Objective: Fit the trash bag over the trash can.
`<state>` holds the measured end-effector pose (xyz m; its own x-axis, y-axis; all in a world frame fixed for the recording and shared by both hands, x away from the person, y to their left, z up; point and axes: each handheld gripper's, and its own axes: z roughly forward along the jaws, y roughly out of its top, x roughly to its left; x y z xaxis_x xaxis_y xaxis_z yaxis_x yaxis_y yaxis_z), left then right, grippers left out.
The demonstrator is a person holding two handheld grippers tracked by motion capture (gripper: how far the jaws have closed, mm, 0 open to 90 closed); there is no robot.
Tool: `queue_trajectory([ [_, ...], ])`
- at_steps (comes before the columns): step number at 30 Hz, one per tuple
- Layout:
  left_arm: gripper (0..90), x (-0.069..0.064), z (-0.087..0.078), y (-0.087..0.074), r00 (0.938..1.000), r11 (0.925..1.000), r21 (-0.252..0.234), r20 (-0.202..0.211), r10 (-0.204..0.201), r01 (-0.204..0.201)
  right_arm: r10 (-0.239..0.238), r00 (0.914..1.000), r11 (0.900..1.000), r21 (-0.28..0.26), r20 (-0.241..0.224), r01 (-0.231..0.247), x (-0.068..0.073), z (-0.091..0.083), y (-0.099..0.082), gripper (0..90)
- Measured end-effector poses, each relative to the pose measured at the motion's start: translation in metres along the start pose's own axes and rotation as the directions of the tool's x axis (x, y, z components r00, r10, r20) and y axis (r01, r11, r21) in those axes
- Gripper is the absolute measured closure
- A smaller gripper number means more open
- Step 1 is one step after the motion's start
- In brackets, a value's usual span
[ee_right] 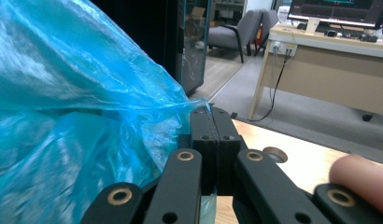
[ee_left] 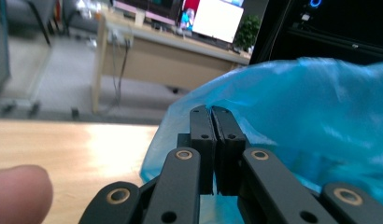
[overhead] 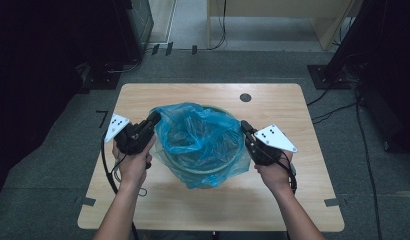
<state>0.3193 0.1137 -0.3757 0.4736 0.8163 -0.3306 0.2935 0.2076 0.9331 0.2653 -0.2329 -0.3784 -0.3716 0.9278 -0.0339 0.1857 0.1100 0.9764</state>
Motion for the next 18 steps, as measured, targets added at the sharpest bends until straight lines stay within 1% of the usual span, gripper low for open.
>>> queue_trajectory([
  [2, 88.4, 0.007, 0.014, -0.004, 0.9997, 0.9988, 0.044, 0.007, -0.024, 0.024, 0.014, 0.9999, 0.9999, 0.003, 0.006, -0.014, -0.001, 0.005, -0.001, 90.0],
  [4, 88.6, 0.011, 0.025, -0.011, 0.9991, 0.9957, 0.083, -0.009, -0.041, 0.042, 0.032, 0.9994, 0.9993, 0.017, 0.008, -0.032, -0.004, 0.011, -0.001, 90.0],
  [5, 88.8, 0.012, 0.029, -0.015, 0.9986, 0.9939, 0.097, -0.008, -0.052, 0.053, 0.043, 0.9990, 0.9987, 0.025, 0.010, -0.043, -0.006, 0.013, -0.002, 90.0],
  [7, 89.4, 0.015, 0.036, -0.022, 0.9969, 0.9890, 0.125, -0.006, -0.078, 0.079, 0.040, 0.9989, 0.9985, 0.037, 0.025, -0.041, -0.007, 0.019, -0.006, 90.0],
  [9, 89.9, 0.017, 0.041, -0.031, 0.9961, 0.9838, 0.156, -0.013, -0.087, 0.088, 0.068, 0.9976, 0.9944, 0.081, 0.016, -0.069, -0.011, 0.027, -0.012, 90.0],
  [11, 90.0, 0.018, 0.046, -0.041, 0.9955, 0.9764, 0.194, -0.013, -0.094, 0.095, 0.100, 0.9949, 0.9888, 0.110, 0.011, -0.101, -0.014, 0.033, -0.020, 90.0],
  [13, 90.0, 0.018, 0.048, -0.051, 0.9950, 0.9675, 0.233, -0.020, -0.098, 0.100, 0.140, 0.9902, 0.9815, 0.132, 0.000, -0.139, -0.017, 0.038, -0.028, 90.0],
  [16, 90.0, 0.021, 0.049, -0.062, 0.9925, 0.9522, 0.280, -0.029, -0.119, 0.122, 0.160, 0.9870, 0.9755, 0.156, -0.019, -0.155, -0.016, 0.042, -0.041, 90.0],
  [17, 90.0, 0.023, 0.049, -0.065, 0.9911, 0.9473, 0.292, -0.031, -0.129, 0.133, 0.160, 0.9868, 0.9749, 0.161, -0.024, -0.154, -0.015, 0.043, -0.045, 90.0],
  [18, 90.0, 0.024, 0.049, -0.067, 0.9908, 0.9431, 0.304, -0.035, -0.131, 0.135, 0.160, 0.9867, 0.9747, 0.163, -0.030, -0.153, -0.013, 0.044, -0.048, 90.0],
])
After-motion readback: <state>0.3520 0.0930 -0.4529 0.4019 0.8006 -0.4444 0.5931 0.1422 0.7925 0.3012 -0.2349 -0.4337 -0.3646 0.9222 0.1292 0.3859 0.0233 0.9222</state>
